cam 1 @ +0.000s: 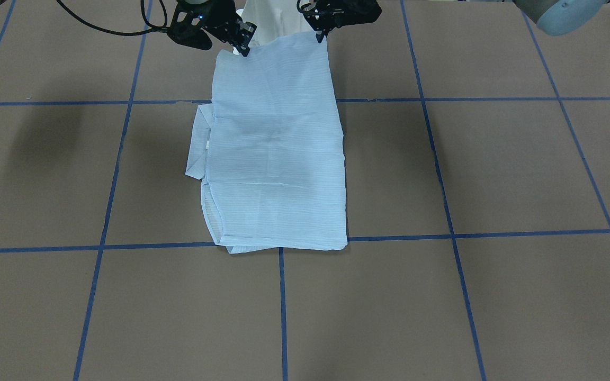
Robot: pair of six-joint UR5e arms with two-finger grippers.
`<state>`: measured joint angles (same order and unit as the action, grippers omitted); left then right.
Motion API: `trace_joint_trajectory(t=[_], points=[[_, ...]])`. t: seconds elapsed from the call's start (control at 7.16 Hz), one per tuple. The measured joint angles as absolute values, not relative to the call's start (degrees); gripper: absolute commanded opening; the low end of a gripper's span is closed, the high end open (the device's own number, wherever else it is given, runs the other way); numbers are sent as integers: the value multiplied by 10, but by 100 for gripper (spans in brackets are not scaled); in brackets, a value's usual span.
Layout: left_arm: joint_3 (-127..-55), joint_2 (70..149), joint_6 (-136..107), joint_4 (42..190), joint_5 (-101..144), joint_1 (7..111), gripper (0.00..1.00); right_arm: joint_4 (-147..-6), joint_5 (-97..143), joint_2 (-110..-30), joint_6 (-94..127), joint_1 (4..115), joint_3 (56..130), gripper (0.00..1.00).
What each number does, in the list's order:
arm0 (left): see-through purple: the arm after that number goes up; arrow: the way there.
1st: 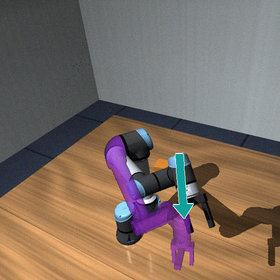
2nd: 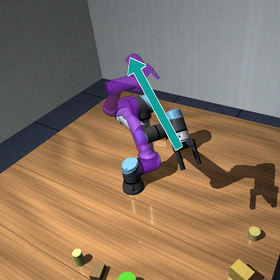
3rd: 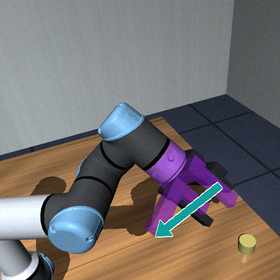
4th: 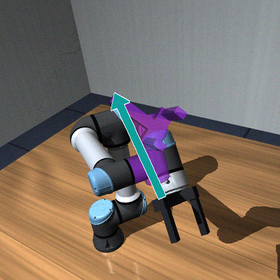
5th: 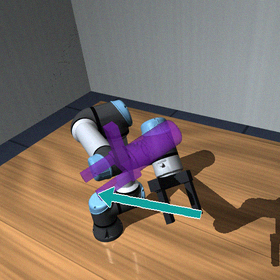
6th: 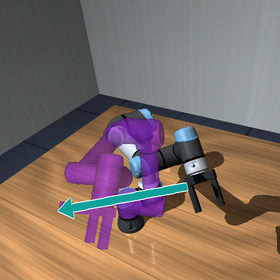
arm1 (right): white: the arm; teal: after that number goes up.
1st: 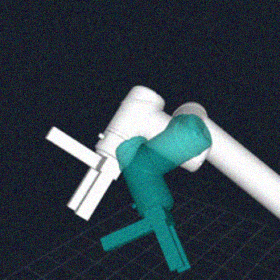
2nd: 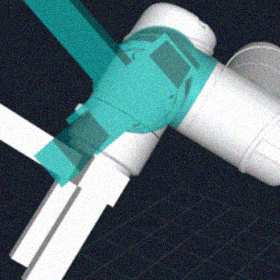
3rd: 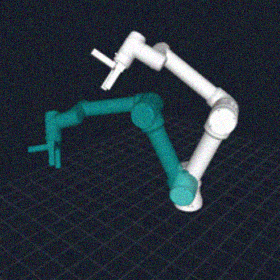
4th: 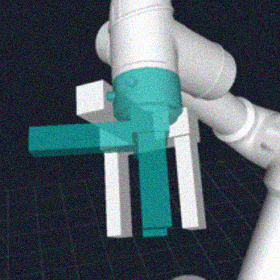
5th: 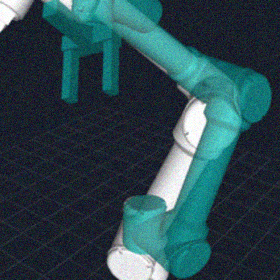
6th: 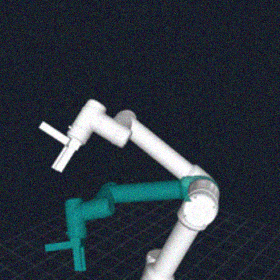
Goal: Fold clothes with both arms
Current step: 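Lift the near edge with both grippers and fold it away from the robot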
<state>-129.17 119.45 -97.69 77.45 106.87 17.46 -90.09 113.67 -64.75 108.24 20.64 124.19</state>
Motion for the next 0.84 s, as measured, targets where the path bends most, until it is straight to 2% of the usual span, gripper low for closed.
trace_joint_trajectory(t=[0.42, 0.84], points=[[-1210, 1199, -924, 872, 1074, 283, 0, -900, 1111, -597, 998, 275, 1163, 0], [-1080, 1223, -908, 990, 1087, 345, 0, -898, 1059, -563, 947, 304, 1108, 0]])
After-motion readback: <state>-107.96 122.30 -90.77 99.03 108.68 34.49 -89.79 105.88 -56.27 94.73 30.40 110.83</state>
